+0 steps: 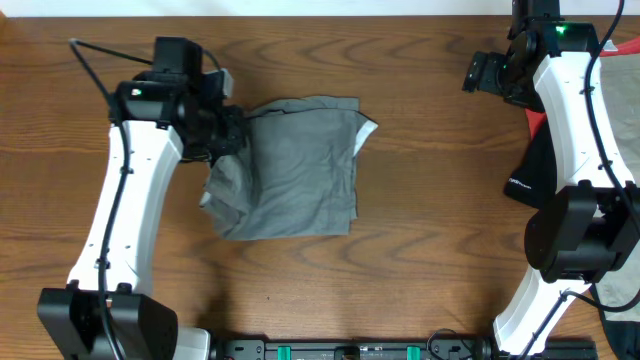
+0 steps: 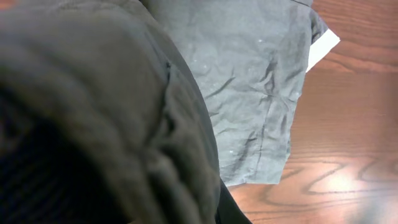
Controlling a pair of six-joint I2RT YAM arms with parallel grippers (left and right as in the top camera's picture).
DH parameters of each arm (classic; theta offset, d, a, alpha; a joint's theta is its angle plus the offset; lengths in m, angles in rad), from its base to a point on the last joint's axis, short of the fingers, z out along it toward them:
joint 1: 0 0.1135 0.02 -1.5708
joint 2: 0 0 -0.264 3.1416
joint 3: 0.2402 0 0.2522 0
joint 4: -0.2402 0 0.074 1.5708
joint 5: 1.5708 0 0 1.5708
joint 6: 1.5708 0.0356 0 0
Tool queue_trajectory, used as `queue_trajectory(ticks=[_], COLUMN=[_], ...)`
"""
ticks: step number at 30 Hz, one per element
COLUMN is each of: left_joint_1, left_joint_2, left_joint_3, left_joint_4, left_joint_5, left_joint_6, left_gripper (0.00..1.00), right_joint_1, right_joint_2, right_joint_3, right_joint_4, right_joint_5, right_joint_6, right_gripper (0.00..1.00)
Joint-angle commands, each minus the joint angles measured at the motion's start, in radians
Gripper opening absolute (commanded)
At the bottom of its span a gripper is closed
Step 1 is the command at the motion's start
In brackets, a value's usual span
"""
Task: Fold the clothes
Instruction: 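Fold the left half of the shorts rightward over the middle with the left gripper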
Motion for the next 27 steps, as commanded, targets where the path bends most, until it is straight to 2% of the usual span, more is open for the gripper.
queue_trajectory(ticks=[1,5,17,27], left_joint_1=[-0.032,-0.037,0.048,0.087], left_joint_2=[-0.011,-0.013,-0.013,-0.013], left_joint_3=[0.016,0.021,0.215,0.336], left_joint_4=[0.013,-0.009,-0.315,-0.441], left_joint_5=[-0.007,-0.040,-0.280,-0.406], left_joint_6=[-0.033,-0.032,-0.032,0.002], left_gripper=[0.06,0.06,0.06,0.06], right_joint_1=[-0.006,-0.006,-0.006,-0.006], right_joint_2=[-0.003,-0.003,-0.003,-0.003], right_joint_3=[-0.005,-0.005,-0.005,-0.005], right_joint_4=[-0.001,-0.001,-0.001,-0.001], right_joint_5=[0.000,0.000,0.000,0.000], right_joint_6=[0.014,0.014,0.014,0.014], right_gripper=[0.99,0.99,0.99,0.99])
